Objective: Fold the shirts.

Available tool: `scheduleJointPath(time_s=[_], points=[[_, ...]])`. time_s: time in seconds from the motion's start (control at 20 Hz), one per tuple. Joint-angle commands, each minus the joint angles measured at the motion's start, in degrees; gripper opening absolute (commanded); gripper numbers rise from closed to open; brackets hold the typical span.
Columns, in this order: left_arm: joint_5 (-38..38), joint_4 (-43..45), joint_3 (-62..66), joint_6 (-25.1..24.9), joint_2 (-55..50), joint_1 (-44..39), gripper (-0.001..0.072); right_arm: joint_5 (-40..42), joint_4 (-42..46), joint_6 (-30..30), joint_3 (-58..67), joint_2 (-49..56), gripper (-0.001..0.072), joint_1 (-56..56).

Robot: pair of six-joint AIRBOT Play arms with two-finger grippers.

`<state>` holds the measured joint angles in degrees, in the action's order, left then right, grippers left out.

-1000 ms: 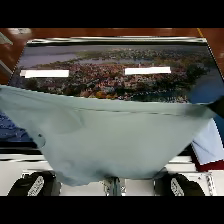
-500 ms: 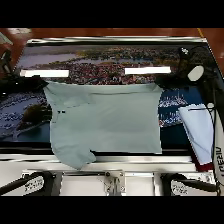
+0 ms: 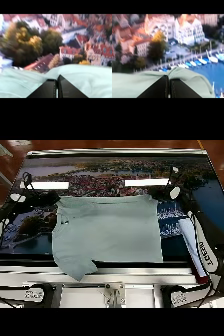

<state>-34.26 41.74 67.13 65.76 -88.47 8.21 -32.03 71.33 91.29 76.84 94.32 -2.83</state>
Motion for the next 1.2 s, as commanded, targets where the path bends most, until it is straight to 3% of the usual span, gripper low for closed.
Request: scheduleJointPath(time_s=[0.0, 0.1, 0.2, 0.35, 0.45, 0.95, 1.0, 1.05, 1.1, 1.15], points=[[0.39, -0.59, 0.17, -0.68, -2.58, -1.40, 0.0040, -6.95, 4.15, 0.22, 0.00, 1.90, 0.0068, -0.17], [-5.57, 0.63, 2.10, -4.46, -1.99, 0.02, 0.0040, -9.77, 7.17, 0.24, 0.00, 0.35, 0.0068, 0.20], [-15.80, 5.42, 5.29, -5.16, -1.88, 2.54, 0.0039, -14.86, 7.08, 0.31, 0.00, -1.84, 0.0068, 0.68], [-29.07, 13.84, 7.30, 0.50, -1.90, 5.75, 0.0039, -27.15, 7.63, 0.24, -0.02, -3.54, 0.0067, 1.05], [-34.67, 15.39, 6.69, 0.96, -2.01, 6.14, 0.0039, -30.71, 7.78, 0.24, -1.20, -3.04, 0.0068, 1.05], [-36.94, 19.58, -0.17, 7.02, -2.01, 4.48, 0.0045, -30.95, 8.37, 1.60, -2.10, -0.33, 0.0068, 1.05], [-37.31, 19.58, -0.26, 6.97, -2.01, 4.26, 0.0103, -31.04, 8.20, 1.88, -2.10, -0.33, 0.0074, 1.05], [-38.12, 19.56, -0.26, 6.97, -2.01, 4.15, 0.0274, -31.01, 8.20, 2.60, -2.08, -0.39, 0.0185, 1.05], [-38.99, 19.58, -0.26, 6.99, -1.99, 4.17, 0.0455, -31.08, 8.22, 2.58, -2.08, -0.68, 0.0420, 1.07], [-40.61, 19.63, -0.04, 6.99, -1.95, 4.44, 0.0498, -32.00, 8.94, 2.25, -2.03, -1.55, 0.0588, 1.07]])
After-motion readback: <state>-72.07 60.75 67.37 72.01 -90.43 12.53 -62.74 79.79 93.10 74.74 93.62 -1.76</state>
